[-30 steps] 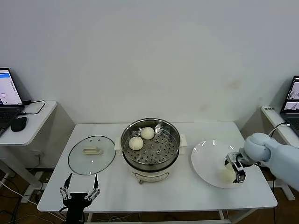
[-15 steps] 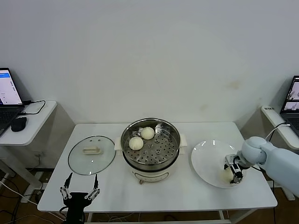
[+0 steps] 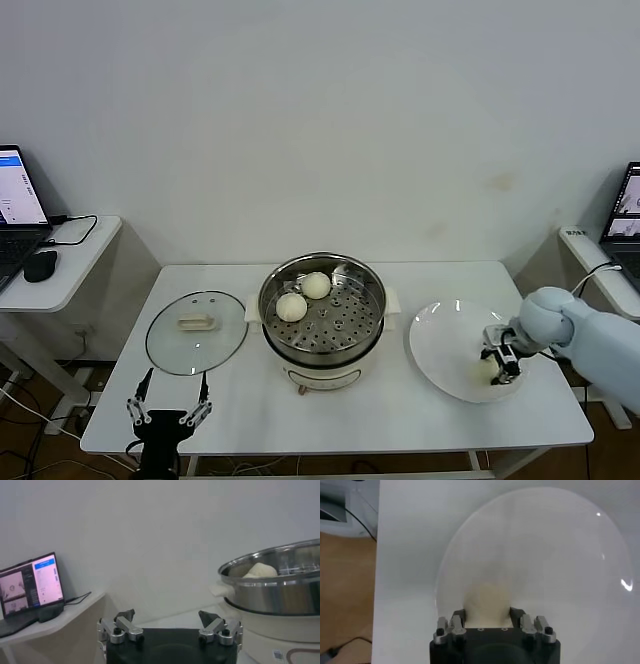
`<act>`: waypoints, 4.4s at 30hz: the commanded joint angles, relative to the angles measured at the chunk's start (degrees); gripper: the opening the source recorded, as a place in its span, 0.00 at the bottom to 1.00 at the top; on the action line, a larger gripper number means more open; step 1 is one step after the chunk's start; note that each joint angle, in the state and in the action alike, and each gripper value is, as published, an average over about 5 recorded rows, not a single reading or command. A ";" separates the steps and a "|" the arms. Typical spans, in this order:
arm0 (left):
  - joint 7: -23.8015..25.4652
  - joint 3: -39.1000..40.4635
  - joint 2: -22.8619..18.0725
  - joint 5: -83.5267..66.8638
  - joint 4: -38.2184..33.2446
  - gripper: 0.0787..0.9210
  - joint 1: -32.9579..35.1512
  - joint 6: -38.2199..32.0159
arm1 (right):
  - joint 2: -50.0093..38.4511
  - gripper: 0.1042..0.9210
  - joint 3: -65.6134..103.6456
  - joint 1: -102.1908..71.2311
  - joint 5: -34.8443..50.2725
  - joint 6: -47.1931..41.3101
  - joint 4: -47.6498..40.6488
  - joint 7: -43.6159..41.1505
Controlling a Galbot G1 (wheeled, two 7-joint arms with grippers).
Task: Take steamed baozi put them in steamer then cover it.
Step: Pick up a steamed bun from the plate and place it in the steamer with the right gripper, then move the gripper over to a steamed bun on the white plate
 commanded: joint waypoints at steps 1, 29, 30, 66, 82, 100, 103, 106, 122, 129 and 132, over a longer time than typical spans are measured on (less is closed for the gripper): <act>0.00 0.04 0.12 -0.10 -0.10 0.88 -0.04 0.01 | -0.76 0.56 -3.49 15.41 7.81 -1.10 1.40 -0.96; -0.28 -1.53 -0.26 -0.95 -0.30 0.88 -0.21 -0.20 | 30.63 0.58 -25.92 37.37 25.57 9.81 2.10 6.71; -0.29 -1.63 -0.38 -0.94 -0.29 0.88 -0.21 -0.21 | 31.37 0.58 -26.48 36.88 24.50 10.93 2.05 6.70; -0.83 -2.68 -1.81 -1.43 0.54 0.88 -0.93 -0.59 | 38.67 0.77 -31.01 33.01 5.80 36.18 -2.22 6.46; -0.82 -2.22 -0.53 -1.89 0.30 0.88 -1.75 -0.50 | 15.26 0.88 -25.59 39.87 14.23 1.46 7.59 2.41; -0.68 0.24 0.70 -1.21 0.84 0.88 -2.61 -0.31 | -7.18 0.88 -4.72 13.95 3.35 -2.32 4.28 0.20; -0.65 0.29 0.62 -0.98 0.79 0.88 -2.46 -0.30 | -6.50 0.88 -0.11 8.36 0.57 1.77 0.36 -1.62; -0.62 0.43 0.43 -0.68 0.62 0.88 -2.08 -0.30 | -5.17 0.88 4.62 2.92 -1.92 4.70 -3.20 -2.48; -0.55 -0.56 -0.14 -0.04 -0.03 0.88 -0.80 -0.18 | 3.40 0.88 20.28 -13.48 -10.67 9.48 -14.65 -0.42; -0.50 -0.63 -0.33 0.09 -0.06 0.88 -0.66 -0.16 | 6.92 0.88 20.32 -13.66 -10.79 9.55 -16.91 0.41; -0.50 -0.71 -0.33 0.09 0.12 0.88 -0.67 -0.17 | 8.09 0.88 20.30 -13.65 -10.75 9.35 -17.61 0.75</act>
